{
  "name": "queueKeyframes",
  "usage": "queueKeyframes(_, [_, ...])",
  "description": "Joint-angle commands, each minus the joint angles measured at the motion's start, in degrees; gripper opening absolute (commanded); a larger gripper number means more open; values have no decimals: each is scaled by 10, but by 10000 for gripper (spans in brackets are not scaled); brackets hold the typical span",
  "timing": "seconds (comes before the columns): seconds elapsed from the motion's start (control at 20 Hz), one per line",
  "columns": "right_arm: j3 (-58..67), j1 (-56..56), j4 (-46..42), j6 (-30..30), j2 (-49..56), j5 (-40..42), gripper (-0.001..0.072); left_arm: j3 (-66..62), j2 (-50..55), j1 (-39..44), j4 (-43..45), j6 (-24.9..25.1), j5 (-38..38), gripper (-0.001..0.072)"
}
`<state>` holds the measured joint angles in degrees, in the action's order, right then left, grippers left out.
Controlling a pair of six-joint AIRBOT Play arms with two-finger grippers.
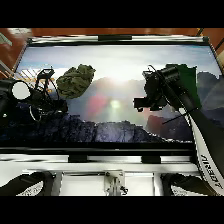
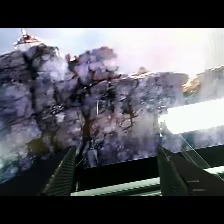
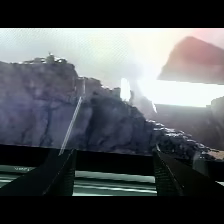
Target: Fold the shirts.
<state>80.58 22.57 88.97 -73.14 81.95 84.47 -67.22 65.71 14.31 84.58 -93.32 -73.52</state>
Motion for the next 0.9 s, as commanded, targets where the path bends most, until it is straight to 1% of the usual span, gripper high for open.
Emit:
queueKeyframes(0.0, [0, 0, 0, 0, 0, 0, 580, 0, 0, 0, 0, 0, 0, 598])
queueKeyframes(0.75, [0, 0, 1, 0, 0, -1, 580, 0, 0, 0, 0, 0, 0, 598])
queueKeyframes(0.8, [0, 0, 5, 0, 0, -1, 580, 0, 0, 0, -2, 0, 10, 598])
queueKeyframes(0.85, [0, 0, 5, 0, 0, -1, 580, 1, 0, 0, -2, 0, 38, 598])
